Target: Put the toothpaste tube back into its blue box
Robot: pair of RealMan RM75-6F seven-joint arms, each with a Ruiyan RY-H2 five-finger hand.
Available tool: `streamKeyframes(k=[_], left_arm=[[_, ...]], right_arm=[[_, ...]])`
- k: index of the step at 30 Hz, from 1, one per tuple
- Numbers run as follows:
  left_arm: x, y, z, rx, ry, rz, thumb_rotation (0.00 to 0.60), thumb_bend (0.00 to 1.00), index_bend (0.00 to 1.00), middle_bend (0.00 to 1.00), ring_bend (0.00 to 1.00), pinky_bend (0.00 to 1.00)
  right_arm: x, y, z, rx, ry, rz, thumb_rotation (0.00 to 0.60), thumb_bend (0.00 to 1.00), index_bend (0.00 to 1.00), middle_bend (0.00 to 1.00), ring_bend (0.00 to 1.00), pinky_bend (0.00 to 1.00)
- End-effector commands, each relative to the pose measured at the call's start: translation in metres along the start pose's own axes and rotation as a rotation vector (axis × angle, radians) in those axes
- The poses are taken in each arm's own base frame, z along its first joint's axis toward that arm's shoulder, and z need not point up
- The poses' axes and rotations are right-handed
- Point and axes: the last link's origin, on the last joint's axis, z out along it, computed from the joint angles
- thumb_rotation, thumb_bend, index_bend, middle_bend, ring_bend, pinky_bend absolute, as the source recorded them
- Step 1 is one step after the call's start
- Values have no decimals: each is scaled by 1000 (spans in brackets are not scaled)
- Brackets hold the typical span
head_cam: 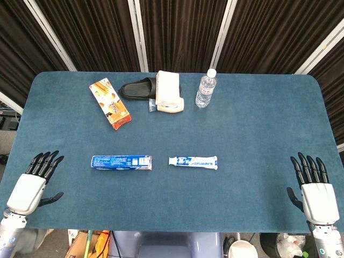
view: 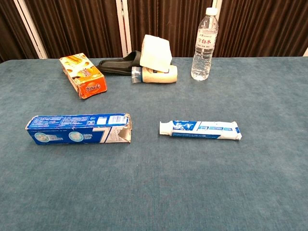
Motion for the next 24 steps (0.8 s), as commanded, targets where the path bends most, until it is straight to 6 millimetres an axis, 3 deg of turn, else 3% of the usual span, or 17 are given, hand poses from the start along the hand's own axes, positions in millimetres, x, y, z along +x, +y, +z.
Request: streamKeyframes(k=[1,24], left_arm=[[0,0,0,-2,1,3,600,67,0,0,0,0],[-1,-3,6,34,-19,0,600,67,0,0,0,0]], right_arm=[[0,0,0,-1,0,4,600,319,0,0,0,0],[0,0,-2,0,-10,14,600,319,0,0,0,0]])
